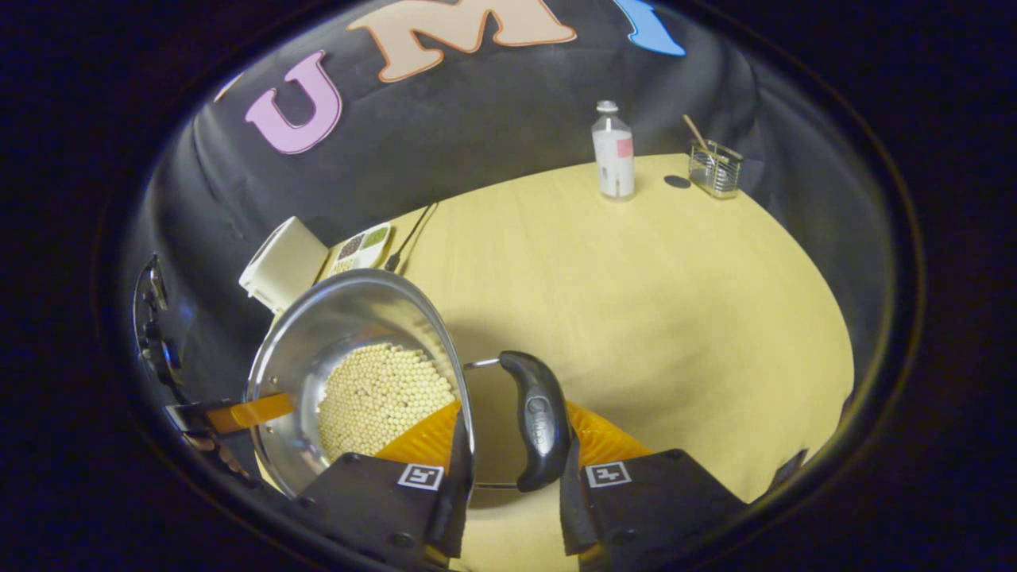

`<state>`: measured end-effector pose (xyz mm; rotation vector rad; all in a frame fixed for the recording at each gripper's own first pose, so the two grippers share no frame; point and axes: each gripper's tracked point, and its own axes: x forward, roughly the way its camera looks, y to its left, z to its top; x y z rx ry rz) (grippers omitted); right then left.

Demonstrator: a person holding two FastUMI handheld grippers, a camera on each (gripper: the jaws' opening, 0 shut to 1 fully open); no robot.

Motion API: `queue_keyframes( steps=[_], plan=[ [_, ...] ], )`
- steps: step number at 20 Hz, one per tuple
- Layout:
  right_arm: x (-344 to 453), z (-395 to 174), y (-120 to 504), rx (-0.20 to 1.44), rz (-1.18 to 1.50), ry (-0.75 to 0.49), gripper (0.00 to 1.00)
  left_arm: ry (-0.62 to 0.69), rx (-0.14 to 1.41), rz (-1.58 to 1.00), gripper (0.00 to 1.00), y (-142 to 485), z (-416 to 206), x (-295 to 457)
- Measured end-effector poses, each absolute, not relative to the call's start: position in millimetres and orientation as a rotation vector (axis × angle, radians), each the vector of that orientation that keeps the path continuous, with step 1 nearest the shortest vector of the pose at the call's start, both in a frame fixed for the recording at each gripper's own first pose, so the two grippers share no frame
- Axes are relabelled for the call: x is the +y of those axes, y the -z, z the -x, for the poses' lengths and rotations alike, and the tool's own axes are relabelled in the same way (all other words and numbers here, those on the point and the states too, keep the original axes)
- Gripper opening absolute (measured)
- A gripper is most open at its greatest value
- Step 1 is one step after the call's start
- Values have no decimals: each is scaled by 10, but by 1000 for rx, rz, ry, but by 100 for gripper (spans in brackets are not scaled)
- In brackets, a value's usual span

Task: First push the handle of the pot to place it horizontally, then grasp the pot with both hands and set it on the induction cooktop.

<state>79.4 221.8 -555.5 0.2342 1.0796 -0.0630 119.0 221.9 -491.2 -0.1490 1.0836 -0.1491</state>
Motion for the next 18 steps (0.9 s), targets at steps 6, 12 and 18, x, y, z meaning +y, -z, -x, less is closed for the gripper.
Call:
queue_keyframes(
  steps=[6,12,18],
  plan=[
    [2883,-841,5665,1110,-235,94,45,170,1071,138,58,5045,-1405,2845],
    [3291,-994,5747,1115,-234,83,50,168,1049,124,57,5042,-1599,3214],
    [3413,-1076,5770,1111,-233,89,50,174,1037,107,57,5081,-1761,3302]
  ],
)
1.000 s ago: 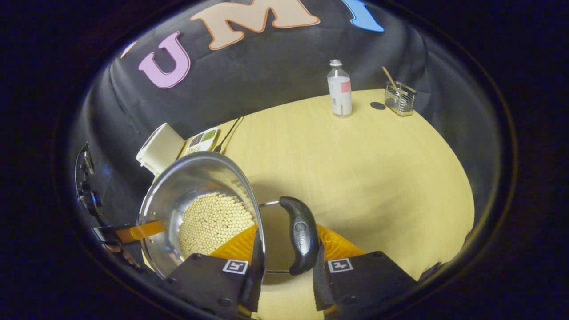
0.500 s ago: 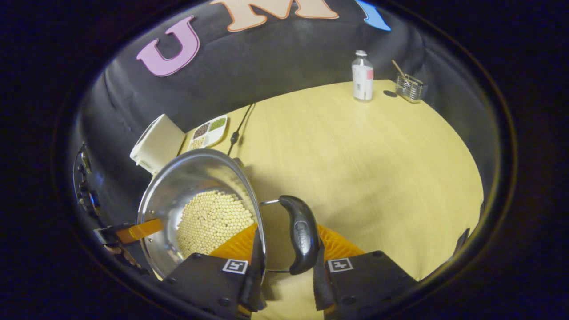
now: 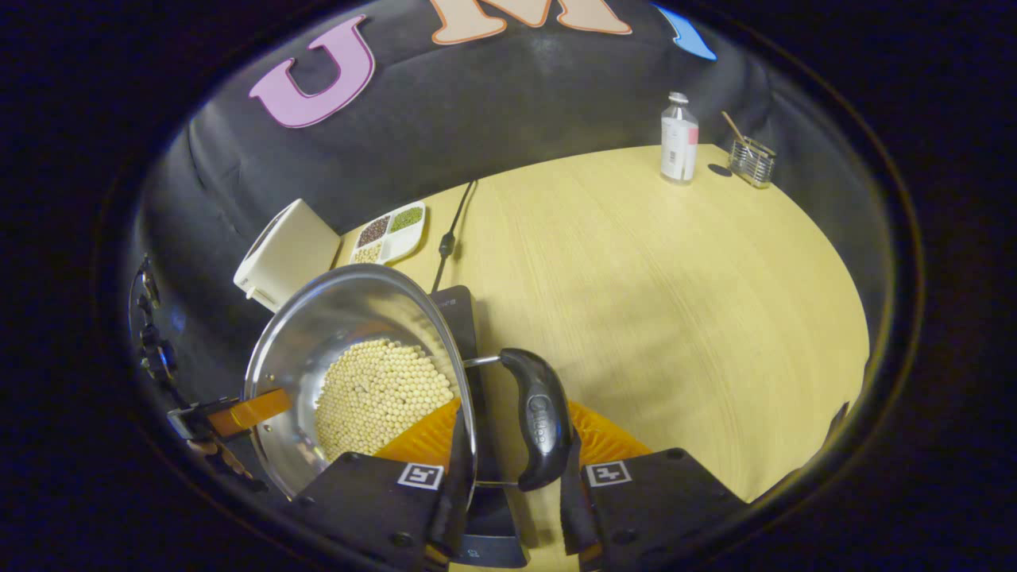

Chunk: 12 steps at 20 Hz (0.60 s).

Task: First push the handle of the pot to place it horizontally, then grasp the pot with both hands and set it on the induction cooktop.

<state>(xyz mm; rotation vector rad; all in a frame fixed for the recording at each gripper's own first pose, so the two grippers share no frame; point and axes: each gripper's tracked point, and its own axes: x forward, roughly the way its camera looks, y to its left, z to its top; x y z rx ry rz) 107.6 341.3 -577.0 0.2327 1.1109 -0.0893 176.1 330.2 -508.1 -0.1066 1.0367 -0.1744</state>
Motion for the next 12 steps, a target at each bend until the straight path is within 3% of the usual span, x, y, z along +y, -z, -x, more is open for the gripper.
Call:
queue_keyframes(
  steps=[4,6,9,10,11,12],
  plan=[
    [3435,-1095,5779,1105,-230,85,50,182,1037,99,58,5085,-1778,3311],
    [3421,-1113,5744,1099,-226,80,45,172,1054,89,61,5128,-1748,3317],
    [3401,-1068,5745,1107,-206,75,52,165,1025,23,70,5081,-1757,3306],
    [3376,-1093,5706,1092,-187,70,53,172,1002,14,80,5031,-1780,3282],
    [3346,-1117,5648,1071,-173,68,60,172,981,19,77,4991,-1804,3247],
    [3324,-1145,5593,1055,-171,64,66,156,973,14,83,4976,-1827,3243]
  ],
)
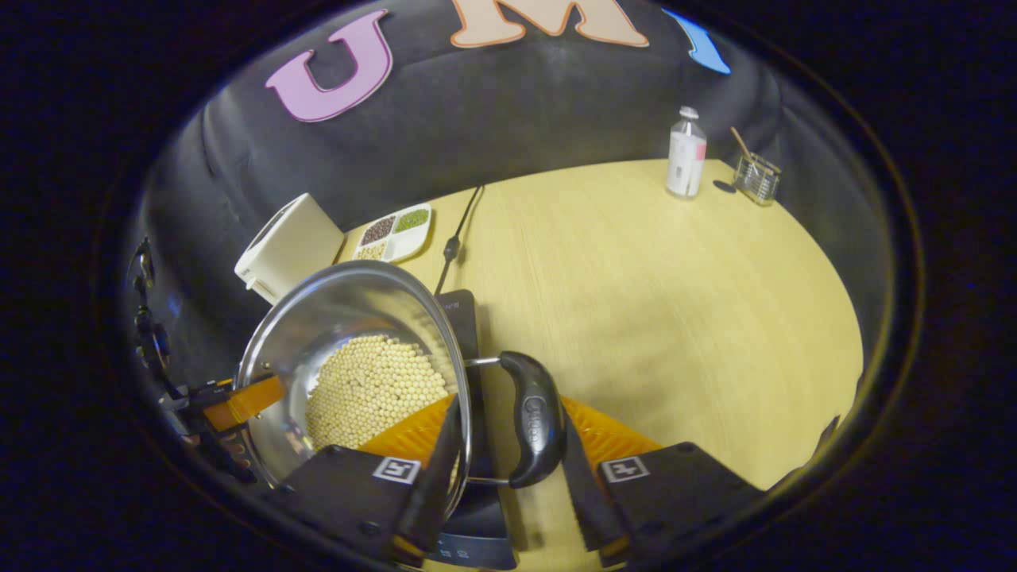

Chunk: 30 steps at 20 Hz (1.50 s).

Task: First push the handle of the pot to place it horizontally, then grasp the pot with both hands and set it on the induction cooktop.

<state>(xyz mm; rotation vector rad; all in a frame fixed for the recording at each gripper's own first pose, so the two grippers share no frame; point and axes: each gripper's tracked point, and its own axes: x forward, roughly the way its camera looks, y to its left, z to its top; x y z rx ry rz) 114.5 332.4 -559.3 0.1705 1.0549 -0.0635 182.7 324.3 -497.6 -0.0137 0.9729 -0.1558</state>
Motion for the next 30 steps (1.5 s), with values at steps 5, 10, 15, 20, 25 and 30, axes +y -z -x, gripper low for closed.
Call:
queue_keyframes(
  steps=[5,10,15,20,25,30],
  plan=[
    [3159,-1221,5364,1003,-210,36,96,35,882,-36,87,4601,-1867,3319],
    [2820,-1314,4791,862,-287,-12,93,-26,745,-149,90,4018,-1874,3149],
    [2205,-1286,4162,733,-208,-106,96,-72,569,-153,89,3140,-1555,2486],
    [1671,-1067,3449,591,-151,-183,93,-98,461,-121,98,2480,-951,1718],
    [1203,-778,2594,440,-97,-203,92,-23,393,-90,100,1954,-508,965],
    [1079,-368,1883,339,-89,-212,93,29,237,-120,100,1168,-200,436]
  ],
)
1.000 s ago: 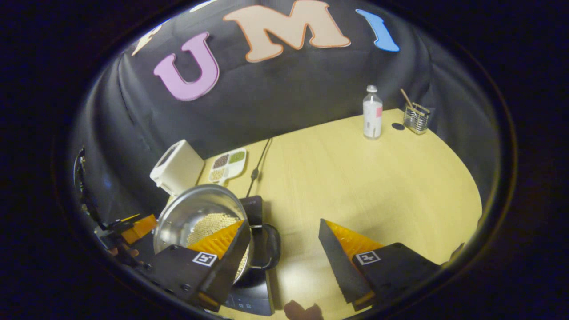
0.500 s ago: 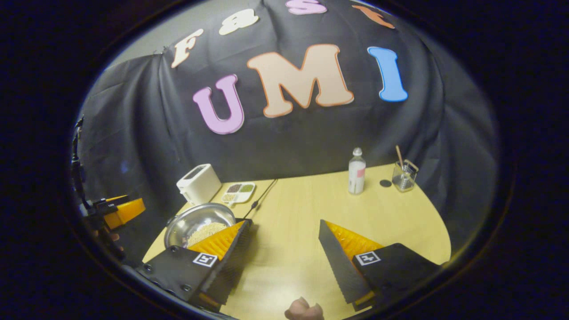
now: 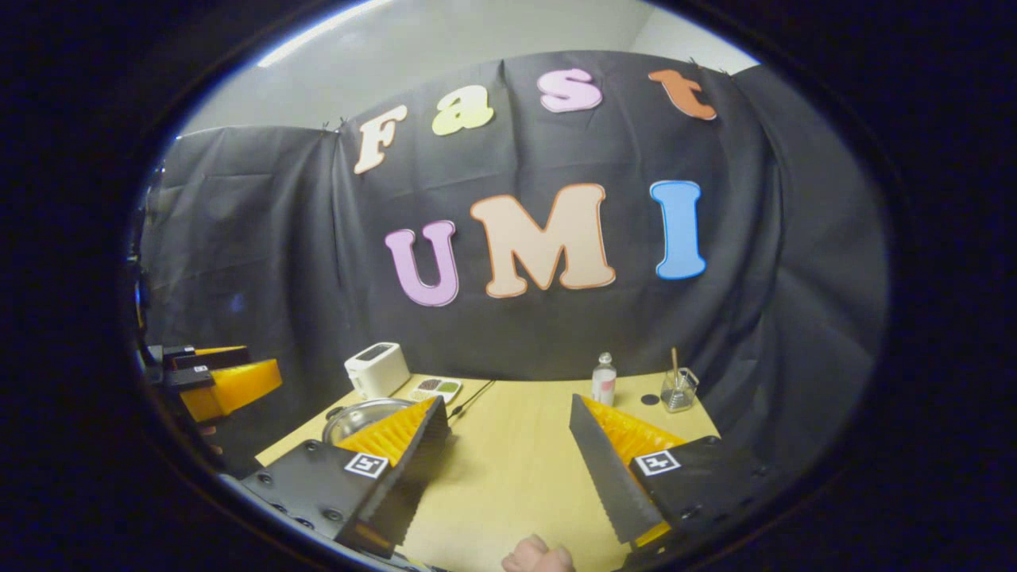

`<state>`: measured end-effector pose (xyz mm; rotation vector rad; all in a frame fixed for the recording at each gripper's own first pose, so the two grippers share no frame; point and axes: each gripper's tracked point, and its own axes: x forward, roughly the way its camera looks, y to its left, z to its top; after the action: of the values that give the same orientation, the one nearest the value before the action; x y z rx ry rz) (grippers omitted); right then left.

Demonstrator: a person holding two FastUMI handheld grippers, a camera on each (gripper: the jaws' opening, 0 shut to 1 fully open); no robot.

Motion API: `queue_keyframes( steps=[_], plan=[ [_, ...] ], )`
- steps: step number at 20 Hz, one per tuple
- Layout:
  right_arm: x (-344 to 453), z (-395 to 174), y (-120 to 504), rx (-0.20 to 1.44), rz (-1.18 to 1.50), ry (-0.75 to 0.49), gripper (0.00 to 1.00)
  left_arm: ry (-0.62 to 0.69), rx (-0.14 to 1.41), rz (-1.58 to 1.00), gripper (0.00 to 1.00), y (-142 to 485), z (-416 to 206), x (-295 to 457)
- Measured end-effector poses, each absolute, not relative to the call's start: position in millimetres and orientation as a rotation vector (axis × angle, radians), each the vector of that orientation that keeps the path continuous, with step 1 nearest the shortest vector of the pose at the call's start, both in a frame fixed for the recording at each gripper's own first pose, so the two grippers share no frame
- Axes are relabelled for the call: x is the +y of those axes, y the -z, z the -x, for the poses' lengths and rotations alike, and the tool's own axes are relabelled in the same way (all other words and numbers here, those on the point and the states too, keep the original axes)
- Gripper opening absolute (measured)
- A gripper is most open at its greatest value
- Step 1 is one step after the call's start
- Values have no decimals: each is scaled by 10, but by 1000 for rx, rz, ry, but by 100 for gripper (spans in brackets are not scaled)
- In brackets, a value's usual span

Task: First push the handle of the pot to place it horizontally, then grasp the pot with both hands and set it on the induction cooktop.

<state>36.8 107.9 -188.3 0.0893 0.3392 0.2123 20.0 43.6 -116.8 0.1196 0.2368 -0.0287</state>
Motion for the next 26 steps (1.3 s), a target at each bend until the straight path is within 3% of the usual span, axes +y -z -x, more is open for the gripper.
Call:
queue_keyframes(
  steps=[4,5,7,8,10,13,15,26],
  plan=[
    [958,-130,1223,241,-99,-175,96,93,99,-117,100,565,21,192],
    [941,-66,1078,219,-105,-163,93,99,83,-91,100,490,98,182],
    [916,73,891,193,-97,-154,93,98,110,-52,97,543,240,234],
    [912,169,844,188,-81,-154,93,90,122,-45,100,583,310,311],
    [862,275,801,179,-70,-129,93,78,96,-36,100,500,392,410],
    [969,483,801,181,-108,-120,93,98,75,-38,92,433,517,402],
    [960,566,823,193,-101,-117,93,93,73,-38,95,404,589,424],
    [780,689,692,183,-105,-82,93,78,53,-50,92,299,694,395]
  ],
)
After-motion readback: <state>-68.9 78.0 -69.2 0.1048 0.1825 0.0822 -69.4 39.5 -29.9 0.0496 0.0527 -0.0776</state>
